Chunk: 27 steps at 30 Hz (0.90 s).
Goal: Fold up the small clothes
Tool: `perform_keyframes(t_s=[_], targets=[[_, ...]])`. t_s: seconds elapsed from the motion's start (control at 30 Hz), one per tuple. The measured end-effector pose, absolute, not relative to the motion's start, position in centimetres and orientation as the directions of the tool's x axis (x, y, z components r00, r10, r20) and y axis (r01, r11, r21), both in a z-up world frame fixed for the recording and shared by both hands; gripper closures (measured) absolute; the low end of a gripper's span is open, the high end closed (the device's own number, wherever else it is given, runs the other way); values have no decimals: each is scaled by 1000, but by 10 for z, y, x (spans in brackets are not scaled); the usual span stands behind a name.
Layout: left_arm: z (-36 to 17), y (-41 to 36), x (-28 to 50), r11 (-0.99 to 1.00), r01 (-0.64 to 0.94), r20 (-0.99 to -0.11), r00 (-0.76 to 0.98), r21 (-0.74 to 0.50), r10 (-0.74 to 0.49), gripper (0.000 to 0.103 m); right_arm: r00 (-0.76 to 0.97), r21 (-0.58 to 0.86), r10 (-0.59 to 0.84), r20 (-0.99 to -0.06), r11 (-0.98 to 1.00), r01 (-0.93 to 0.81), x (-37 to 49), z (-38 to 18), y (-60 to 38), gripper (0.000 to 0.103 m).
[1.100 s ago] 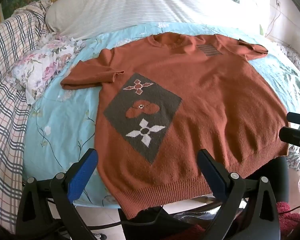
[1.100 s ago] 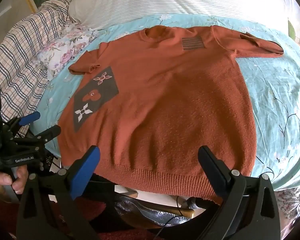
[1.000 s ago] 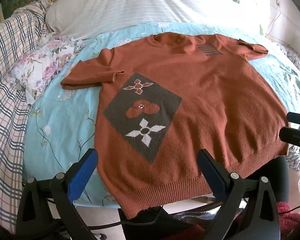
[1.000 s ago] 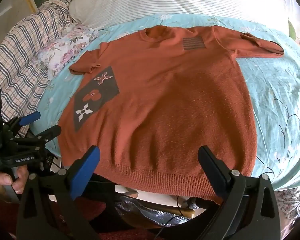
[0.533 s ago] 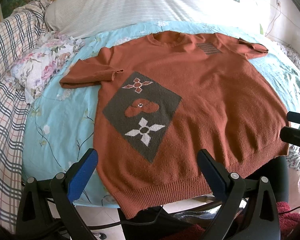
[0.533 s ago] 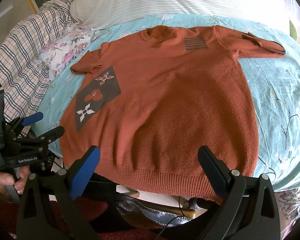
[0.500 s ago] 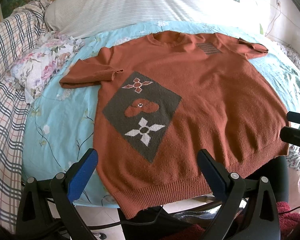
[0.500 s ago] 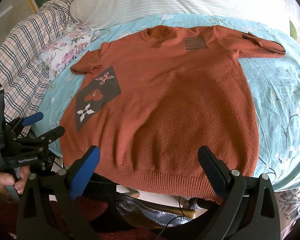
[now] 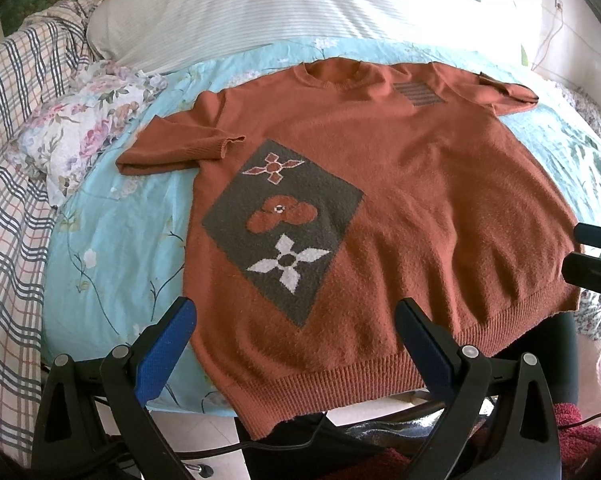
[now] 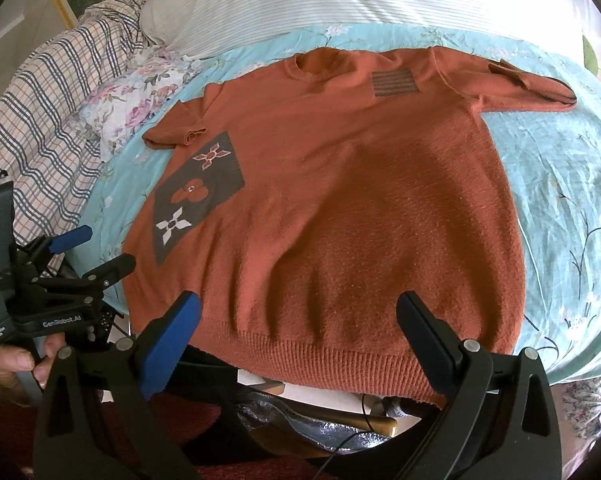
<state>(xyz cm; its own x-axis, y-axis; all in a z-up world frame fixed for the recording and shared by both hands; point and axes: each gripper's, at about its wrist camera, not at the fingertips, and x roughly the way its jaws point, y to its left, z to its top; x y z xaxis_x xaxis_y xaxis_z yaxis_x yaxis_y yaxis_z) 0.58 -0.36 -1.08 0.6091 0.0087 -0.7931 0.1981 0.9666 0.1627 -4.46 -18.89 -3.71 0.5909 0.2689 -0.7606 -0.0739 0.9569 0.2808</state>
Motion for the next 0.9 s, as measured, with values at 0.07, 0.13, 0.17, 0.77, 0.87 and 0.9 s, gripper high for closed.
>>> perform_keyframes(t_s=[0.07, 0.13, 0.17, 0.77, 0.87, 0.9], targets=[[-11, -3, 6, 967, 199, -794, 608, 158, 5, 3, 596, 284, 272, -755, 956, -77, -45, -37, -189, 5], [-11, -3, 6, 967, 198, -793, 609, 161, 7, 3, 594, 284, 273, -757, 956, -77, -41, -41, -193, 5], [-12, -4, 6, 967, 197, -794, 608, 161, 8, 3, 590, 284, 274, -760, 956, -78, -40, -43, -189, 5], [-21, -7, 23, 971, 202, -820, 572, 130, -9, 3, 516, 236, 231, -825, 970, -58, -33, -52, -180, 5], [-24, -6, 28, 972, 196, -827, 562, 126, -6, 3, 507, 202, 195, -840, 979, -41, -26, -55, -186, 5], [-26, -5, 32, 973, 195, -826, 564, 121, -10, 3, 508, 181, 173, -844, 983, -34, -23, -56, -189, 5]])
